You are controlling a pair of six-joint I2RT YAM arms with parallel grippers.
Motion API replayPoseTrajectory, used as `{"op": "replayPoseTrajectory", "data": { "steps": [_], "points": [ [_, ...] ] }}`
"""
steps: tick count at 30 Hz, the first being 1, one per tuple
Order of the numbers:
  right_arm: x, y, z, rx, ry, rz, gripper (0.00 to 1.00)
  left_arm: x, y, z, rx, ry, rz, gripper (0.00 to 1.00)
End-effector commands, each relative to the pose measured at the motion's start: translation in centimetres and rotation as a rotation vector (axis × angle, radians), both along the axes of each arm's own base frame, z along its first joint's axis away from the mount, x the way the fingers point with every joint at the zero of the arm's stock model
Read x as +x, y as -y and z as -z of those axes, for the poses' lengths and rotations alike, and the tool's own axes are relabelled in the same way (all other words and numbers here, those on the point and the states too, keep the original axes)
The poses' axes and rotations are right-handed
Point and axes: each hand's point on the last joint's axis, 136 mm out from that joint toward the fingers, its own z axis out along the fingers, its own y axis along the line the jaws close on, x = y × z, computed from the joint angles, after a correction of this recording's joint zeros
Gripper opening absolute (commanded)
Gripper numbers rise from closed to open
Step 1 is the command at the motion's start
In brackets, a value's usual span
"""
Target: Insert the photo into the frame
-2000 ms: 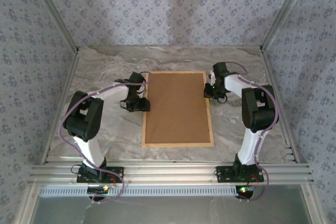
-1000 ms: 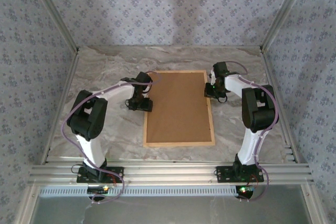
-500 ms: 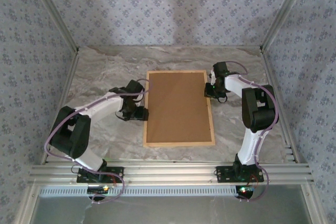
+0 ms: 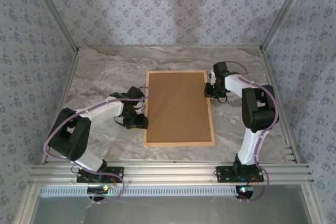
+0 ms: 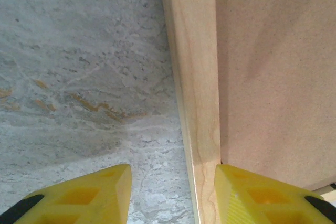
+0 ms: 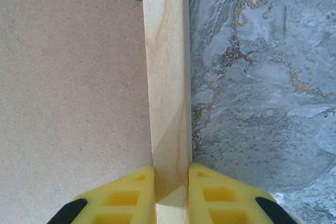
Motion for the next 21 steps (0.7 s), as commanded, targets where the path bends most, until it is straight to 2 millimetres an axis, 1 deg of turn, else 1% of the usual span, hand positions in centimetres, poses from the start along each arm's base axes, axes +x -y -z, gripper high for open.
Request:
{"op": "replayPoseTrajectory", "data": {
  "steps": [1, 8, 15, 18, 21],
  "points": [
    [-1.8, 0.0, 2.2, -0.015, -0.087, -0.022, 0.18, -1.7, -0.1, 0.4, 0.005, -0.059, 0.030, 0.46],
    [-1.9, -0.1, 2.2, -0.015, -0.088, -0.024, 0.18, -1.8, 0.0, 1.4, 0.021, -0.079, 0.039, 0.46],
    [-1.9, 0.0, 2.3, -0.017, -0.091, -0.024, 0.18, -1.5, 0.7, 2.2, 0.009, -0.081, 0.041, 0.46],
    [-1.9, 0.0, 2.3, -0.017, -0.091, -0.024, 0.18, -1.8, 0.7, 2.7, 0.022, -0.090, 0.049, 0.47],
    [-2.0, 0.1, 2.3, -0.020, -0.090, -0.022, 0.18, -2.2, 0.5, 3.2, 0.045, -0.099, 0.057, 0.50]
  ]
}}
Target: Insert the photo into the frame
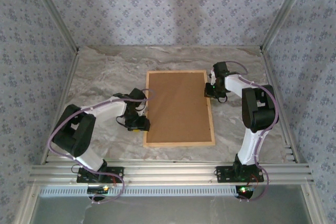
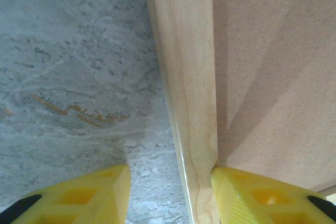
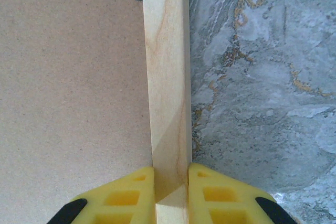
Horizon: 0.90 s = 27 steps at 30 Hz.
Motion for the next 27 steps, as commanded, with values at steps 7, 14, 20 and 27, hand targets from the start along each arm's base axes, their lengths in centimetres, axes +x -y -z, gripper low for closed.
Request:
{"op": "replayPoseTrajectory", "data": {
  "steps": [7, 14, 20, 27],
  "points": [
    [-2.0, 0.0, 2.2, -0.020, -0.085, -0.021, 0.18, -0.8, 0.1, 3.1, 0.084, 0.006, 0.032, 0.53],
    [-2.0, 0.0, 2.2, -0.023, -0.088, -0.021, 0.18, -0.3, 0.0, 3.5, 0.133, 0.046, 0.035, 0.59],
    [-1.9, 0.0, 2.2, -0.025, -0.089, -0.021, 0.18, 0.0, -0.1, 3.8, 0.182, 0.069, 0.051, 0.61],
    [-1.9, 0.0, 2.2, -0.027, -0.088, -0.021, 0.18, 0.1, -0.3, 4.4, 0.214, 0.067, 0.077, 0.61]
  ]
}}
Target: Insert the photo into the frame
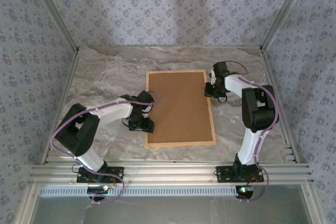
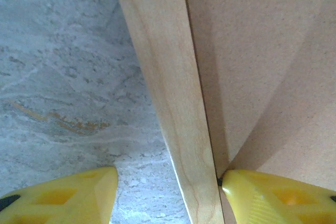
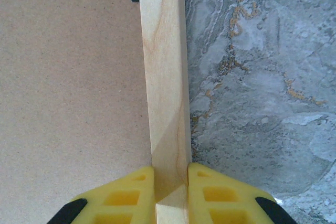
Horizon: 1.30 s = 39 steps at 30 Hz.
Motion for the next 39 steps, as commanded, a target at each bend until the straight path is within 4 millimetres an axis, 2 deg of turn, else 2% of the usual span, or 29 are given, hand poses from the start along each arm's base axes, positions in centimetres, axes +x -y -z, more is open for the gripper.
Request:
{"op": "replayPoseTrajectory", "data": {
  "steps": [1, 4, 9, 12, 15, 22, 27, 34, 39],
  "points": [
    [-2.2, -0.2, 2.3, -0.018, -0.101, -0.024, 0.18, 0.3, -0.9, 3.3, 0.089, 0.022, 0.034, 0.62],
    [-2.2, -0.2, 2.2, -0.015, -0.101, -0.025, 0.18, 1.2, -0.2, 2.0, 0.060, 0.062, 0.045, 0.62],
    [-2.2, -0.3, 2.2, -0.012, -0.100, -0.025, 0.18, 3.5, 0.4, -1.7, -0.023, 0.173, 0.018, 0.64],
    [-1.9, -0.4, 1.7, -0.006, -0.089, -0.024, 0.19, 5.2, 0.7, -4.1, -0.109, 0.244, -0.027, 0.64],
    [-1.2, -0.4, 1.0, 0.006, -0.067, -0.015, 0.20, 7.0, 1.0, -5.5, -0.219, 0.291, -0.101, 0.65],
    [0.1, -0.2, -1.9, 0.028, -0.008, 0.010, 0.31, 10.9, 0.5, -5.3, -0.304, 0.329, -0.232, 0.65],
    [0.5, 0.4, -3.8, 0.036, 0.037, 0.030, 0.41, 12.5, 1.1, -4.5, -0.339, 0.330, -0.256, 0.65],
    [0.8, -0.1, -2.3, 0.074, 0.022, 0.045, 0.53, 13.1, 2.2, -2.7, -0.361, 0.281, -0.252, 0.65],
    [1.0, -1.0, -1.0, 0.109, -0.007, 0.038, 0.56, 12.9, 2.9, -2.2, -0.387, 0.255, -0.247, 0.65]
  ]
}}
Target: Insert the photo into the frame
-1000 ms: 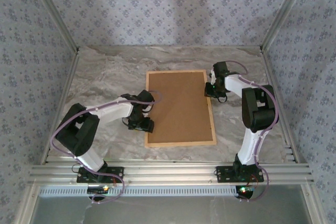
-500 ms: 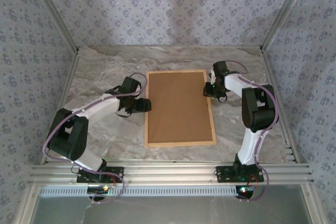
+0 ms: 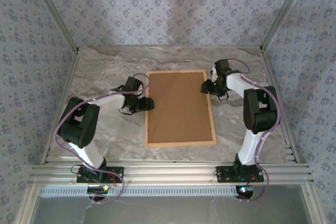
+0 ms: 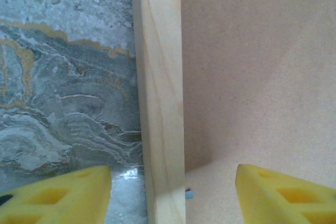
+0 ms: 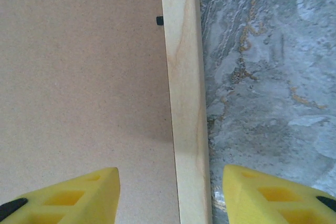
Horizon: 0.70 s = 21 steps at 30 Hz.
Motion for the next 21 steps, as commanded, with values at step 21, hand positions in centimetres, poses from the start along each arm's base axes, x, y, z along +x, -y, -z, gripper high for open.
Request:
{"op": "replayPoseTrajectory", "data": {
  "steps": [21],
  "points": [
    [1.7, -3.2, 0.5, 0.123, -0.011, -0.021, 0.53, -0.9, 5.4, -0.8, -0.155, -0.001, 0.119, 0.60]
  ]
}}
